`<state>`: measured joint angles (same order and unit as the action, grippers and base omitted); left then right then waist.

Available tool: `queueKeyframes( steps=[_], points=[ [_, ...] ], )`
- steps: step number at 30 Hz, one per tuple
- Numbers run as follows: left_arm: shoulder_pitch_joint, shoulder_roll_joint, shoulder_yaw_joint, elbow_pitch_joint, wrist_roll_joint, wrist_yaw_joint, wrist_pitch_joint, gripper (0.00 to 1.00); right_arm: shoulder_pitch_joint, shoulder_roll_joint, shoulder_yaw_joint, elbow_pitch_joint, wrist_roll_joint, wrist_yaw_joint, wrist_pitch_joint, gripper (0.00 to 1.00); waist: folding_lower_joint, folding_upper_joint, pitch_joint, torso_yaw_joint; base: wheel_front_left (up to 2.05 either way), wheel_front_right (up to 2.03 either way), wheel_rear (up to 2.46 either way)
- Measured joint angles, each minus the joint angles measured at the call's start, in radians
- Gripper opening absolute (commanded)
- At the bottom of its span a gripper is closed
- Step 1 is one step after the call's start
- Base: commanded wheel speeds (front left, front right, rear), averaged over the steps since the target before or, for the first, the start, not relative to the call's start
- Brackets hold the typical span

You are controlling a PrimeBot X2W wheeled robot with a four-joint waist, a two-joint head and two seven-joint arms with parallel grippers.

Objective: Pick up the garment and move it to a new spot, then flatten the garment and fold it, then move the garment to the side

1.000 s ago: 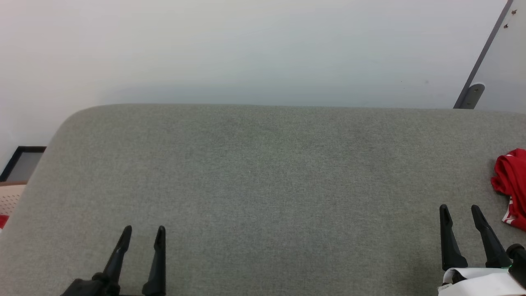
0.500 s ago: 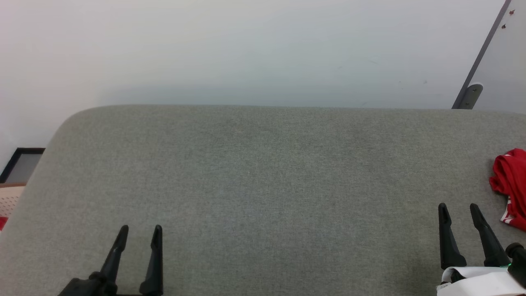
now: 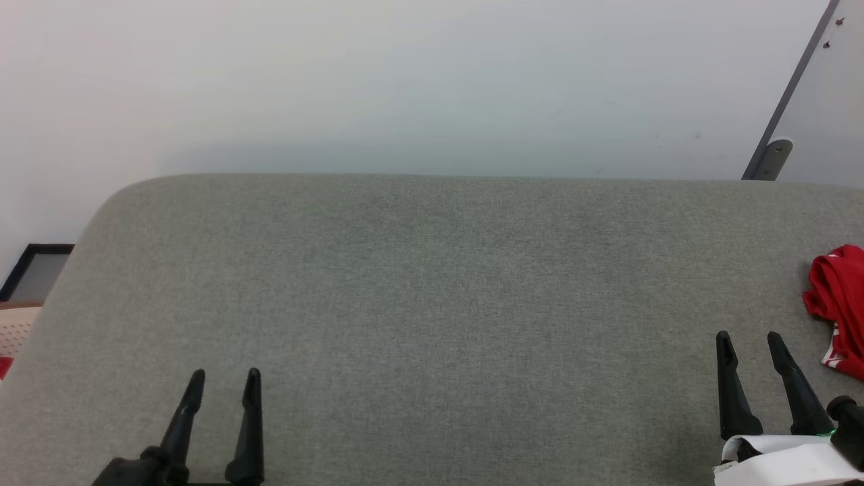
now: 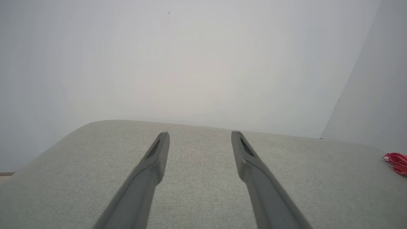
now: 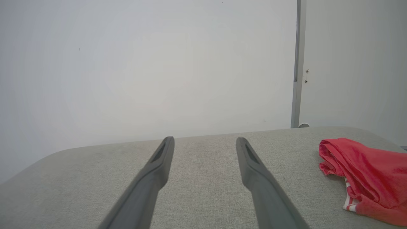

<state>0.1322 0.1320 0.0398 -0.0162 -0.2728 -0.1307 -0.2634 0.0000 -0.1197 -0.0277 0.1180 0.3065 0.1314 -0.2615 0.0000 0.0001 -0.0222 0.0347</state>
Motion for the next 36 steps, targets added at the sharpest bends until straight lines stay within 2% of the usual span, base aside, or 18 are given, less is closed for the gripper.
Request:
queueKeyframes(
  steps=[3, 4, 10, 36],
  points=[
    [0.0, -0.004, 0.007, -0.002, -0.001, 0.0, 0.0, 1.0, -0.001, 0.0, 0.001, 0.001, 0.001, 0.0, 0.0, 1.0, 0.0, 0.0, -0.001, -0.001, 0.0, 0.0, 0.0],
    [0.001, -0.006, 0.008, 0.0, -0.001, 0.0, 0.0, 0.0, 0.0, 0.0, 0.002, 0.003, 0.001, 0.0, 0.0, 0.0, 0.0, 0.0, -0.002, -0.001, 0.0, 0.0, 0.0],
    [0.022, -0.021, -0.001, 0.051, -0.028, 0.0, 0.009, 0.0, 0.033, 0.011, 0.003, 0.053, 0.021, 0.0, 0.013, 0.0, 0.0, 0.0, -0.001, -0.002, 0.0, 0.0, 0.0],
    [-0.052, -0.026, 0.003, 0.123, -0.463, 0.0, 0.114, 0.0, -0.001, 0.03, -0.025, 0.076, 0.434, 0.0, 0.13, 0.0, 0.0, 0.0, 0.004, -0.009, 0.0, 0.0, 0.0]
  ],
)
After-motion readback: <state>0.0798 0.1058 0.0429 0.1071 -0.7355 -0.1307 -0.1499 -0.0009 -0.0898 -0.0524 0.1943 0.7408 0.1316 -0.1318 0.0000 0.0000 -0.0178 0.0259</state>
